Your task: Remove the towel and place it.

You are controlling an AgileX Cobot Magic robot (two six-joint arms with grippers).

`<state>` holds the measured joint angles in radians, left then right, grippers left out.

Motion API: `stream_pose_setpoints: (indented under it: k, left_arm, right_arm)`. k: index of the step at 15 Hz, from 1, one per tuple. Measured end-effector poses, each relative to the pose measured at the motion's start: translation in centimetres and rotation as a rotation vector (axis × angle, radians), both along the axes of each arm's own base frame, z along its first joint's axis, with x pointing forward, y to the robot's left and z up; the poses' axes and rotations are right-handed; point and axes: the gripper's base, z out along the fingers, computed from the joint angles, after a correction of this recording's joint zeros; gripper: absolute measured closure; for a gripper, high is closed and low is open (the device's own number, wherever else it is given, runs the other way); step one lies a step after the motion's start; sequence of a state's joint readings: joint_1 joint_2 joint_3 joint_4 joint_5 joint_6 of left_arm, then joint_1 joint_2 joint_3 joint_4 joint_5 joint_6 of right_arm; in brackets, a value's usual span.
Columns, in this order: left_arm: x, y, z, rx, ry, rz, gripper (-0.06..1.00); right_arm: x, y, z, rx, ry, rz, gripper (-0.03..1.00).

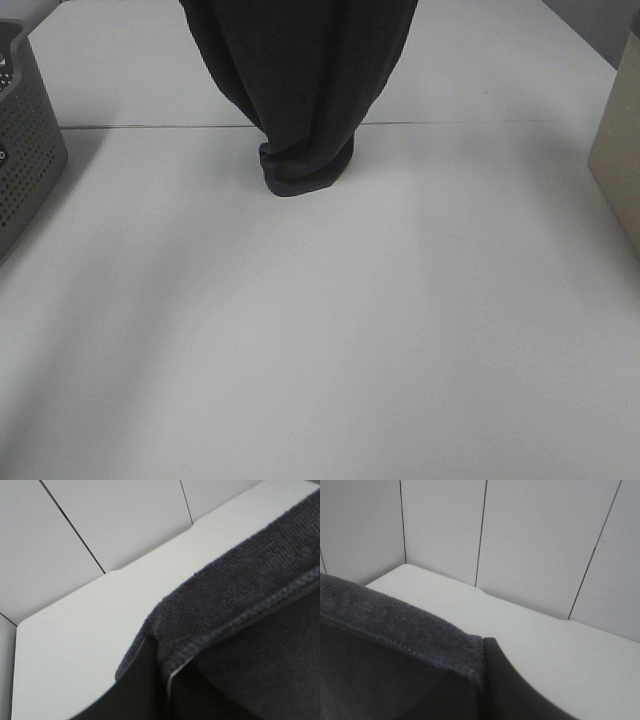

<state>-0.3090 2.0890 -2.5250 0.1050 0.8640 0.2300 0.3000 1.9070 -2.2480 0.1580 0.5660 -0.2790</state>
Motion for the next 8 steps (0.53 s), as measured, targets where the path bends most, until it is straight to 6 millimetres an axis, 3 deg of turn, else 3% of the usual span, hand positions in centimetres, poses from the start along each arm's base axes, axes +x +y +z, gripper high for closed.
stream_pose_setpoints:
  k: [4, 8]
  left_arm:
    - [1.1, -0.3, 1.6, -0.145, -0.236, 0.025, 0.94]
    - [3.6, -1.0, 0.0, -0.139, -0.39, 0.02, 0.94]
  right_arm:
    - [0.3, 0.0, 1.7, 0.018, -0.192, -0.016, 0.96]
    - [0.9, -0.5, 1.5, 0.004, -0.225, -0.033, 0.96]
